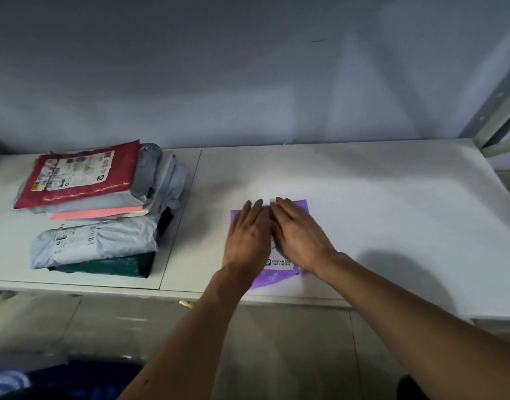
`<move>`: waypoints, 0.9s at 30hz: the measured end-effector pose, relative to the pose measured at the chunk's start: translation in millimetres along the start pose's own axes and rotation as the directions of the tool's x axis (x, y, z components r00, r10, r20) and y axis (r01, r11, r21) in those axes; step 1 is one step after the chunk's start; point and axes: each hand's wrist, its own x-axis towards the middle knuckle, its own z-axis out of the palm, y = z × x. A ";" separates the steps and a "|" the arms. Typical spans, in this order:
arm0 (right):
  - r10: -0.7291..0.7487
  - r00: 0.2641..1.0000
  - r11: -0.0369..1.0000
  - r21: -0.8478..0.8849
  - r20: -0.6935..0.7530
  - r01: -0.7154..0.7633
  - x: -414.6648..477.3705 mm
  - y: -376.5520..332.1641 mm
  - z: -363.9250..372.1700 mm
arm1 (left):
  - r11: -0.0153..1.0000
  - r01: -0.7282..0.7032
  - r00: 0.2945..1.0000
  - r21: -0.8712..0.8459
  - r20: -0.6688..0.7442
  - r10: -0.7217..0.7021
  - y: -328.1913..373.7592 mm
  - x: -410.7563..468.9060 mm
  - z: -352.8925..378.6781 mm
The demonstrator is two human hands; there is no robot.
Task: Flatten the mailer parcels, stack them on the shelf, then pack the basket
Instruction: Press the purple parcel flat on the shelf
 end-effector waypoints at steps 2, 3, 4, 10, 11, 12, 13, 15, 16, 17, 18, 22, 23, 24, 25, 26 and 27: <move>-0.004 0.995 0.998 -0.069 0.100 0.011 1.7 1.9 16.3 | 1.000 0.006 0.998 0.027 0.063 -0.008 -8.2 -1.0 20.4; -0.003 0.990 0.994 -0.111 0.142 0.019 -3.1 1.8 19.1 | 0.999 0.005 0.999 0.036 0.051 -0.007 -10.9 -7.1 26.0; -0.006 0.984 0.988 -0.154 0.177 0.034 -6.7 2.4 22.1 | 0.999 -0.004 1.000 0.041 0.023 0.003 -13.0 -11.4 30.0; 0.060 0.975 0.983 -0.184 0.213 -0.020 -10.1 -0.9 21.0 | 1.000 0.029 0.999 0.000 -0.044 -0.029 -10.8 -16.2 28.9; 0.065 0.978 0.983 -0.179 0.197 -0.030 -10.0 -1.9 20.8 | 0.999 0.034 0.999 0.012 -0.040 -0.034 -10.7 -16.8 28.8; 0.078 0.979 0.983 -0.178 0.188 -0.044 -12.4 -3.8 20.0 | 0.999 0.036 0.999 0.028 -0.029 -0.035 -11.3 -19.0 29.7; 0.094 0.979 0.982 -0.179 0.181 -0.061 -14.0 -4.6 20.2 | 0.999 0.038 0.999 0.032 -0.018 -0.038 -10.8 -19.7 30.2; 0.119 0.977 0.983 -0.161 0.179 -0.091 -13.9 -5.0 21.6 | 0.999 0.037 0.999 0.031 -0.004 -0.037 -10.1 -20.2 29.7; 0.133 0.977 0.981 -0.160 0.169 -0.106 -12.0 -6.1 20.1 | 0.999 0.039 0.999 0.032 -0.007 -0.039 -9.8 -19.6 28.1; 0.139 0.977 0.981 -0.154 0.160 -0.115 -11.9 -6.4 20.2 | 0.999 0.036 0.999 0.031 -0.009 -0.036 -10.0 -19.8 29.4; 0.133 0.980 0.982 -0.153 0.149 -0.110 -10.6 -5.6 20.7 | 0.999 0.034 0.999 0.032 -0.017 -0.033 -10.0 -19.0 29.5; 0.135 0.983 0.981 -0.158 0.123 -0.114 -10.6 -3.8 22.6 | 1.000 0.017 0.999 0.018 -0.036 -0.017 -12.8 -17.2 30.9; 0.133 0.983 0.981 -0.155 0.128 -0.113 -10.7 -3.5 23.1 | 0.999 0.025 0.999 0.024 -0.038 -0.024 -12.3 -17.2 30.2; 0.130 0.982 0.982 -0.152 0.135 -0.109 -10.8 -3.4 23.7 | 0.998 0.041 0.999 0.038 -0.033 -0.040 -11.2 -17.6 28.9; 0.124 0.983 0.983 -0.150 0.137 -0.103 -10.7 -3.1 23.8 | 0.997 0.059 0.998 0.054 -0.034 -0.057 -9.7 -17.6 27.0; 0.112 0.986 0.985 -0.147 0.126 -0.093 -10.3 -1.9 24.1 | 0.995 0.071 0.997 0.071 -0.039 -0.069 -8.6 -16.8 25.0; 0.103 0.987 0.987 -0.139 0.124 -0.085 -9.9 -0.6 23.3 | 0.993 0.084 0.996 0.084 -0.034 -0.082 -9.8 -16.3 24.4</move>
